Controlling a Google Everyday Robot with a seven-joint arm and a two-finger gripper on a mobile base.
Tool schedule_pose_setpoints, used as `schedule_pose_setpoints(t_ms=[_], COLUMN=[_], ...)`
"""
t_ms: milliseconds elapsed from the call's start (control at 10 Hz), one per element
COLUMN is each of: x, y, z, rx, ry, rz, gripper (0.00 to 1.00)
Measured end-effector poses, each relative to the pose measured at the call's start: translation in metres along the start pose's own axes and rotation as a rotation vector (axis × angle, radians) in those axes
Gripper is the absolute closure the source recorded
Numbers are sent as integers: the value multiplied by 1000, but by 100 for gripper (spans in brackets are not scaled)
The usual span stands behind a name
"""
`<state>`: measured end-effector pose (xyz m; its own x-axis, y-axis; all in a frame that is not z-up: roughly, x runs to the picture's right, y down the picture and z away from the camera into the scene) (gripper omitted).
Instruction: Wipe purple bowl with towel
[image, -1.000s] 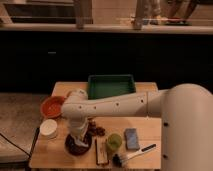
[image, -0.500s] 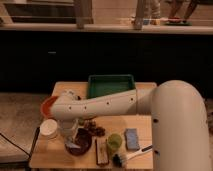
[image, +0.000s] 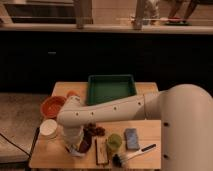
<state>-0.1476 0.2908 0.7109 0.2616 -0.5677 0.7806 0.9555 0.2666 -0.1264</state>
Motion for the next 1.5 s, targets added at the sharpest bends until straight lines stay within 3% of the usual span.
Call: schedule_pose_setpoints(t_ms=[400,700,1100,1500], x=[20,37,51,31], y=[33,25,-9,-45], z=[-6,-19,-23,-16], rx=[-1,3,-4,-12], ry=[30,68,84,61], rz=[99,106,32,-89], gripper=[100,100,100,100])
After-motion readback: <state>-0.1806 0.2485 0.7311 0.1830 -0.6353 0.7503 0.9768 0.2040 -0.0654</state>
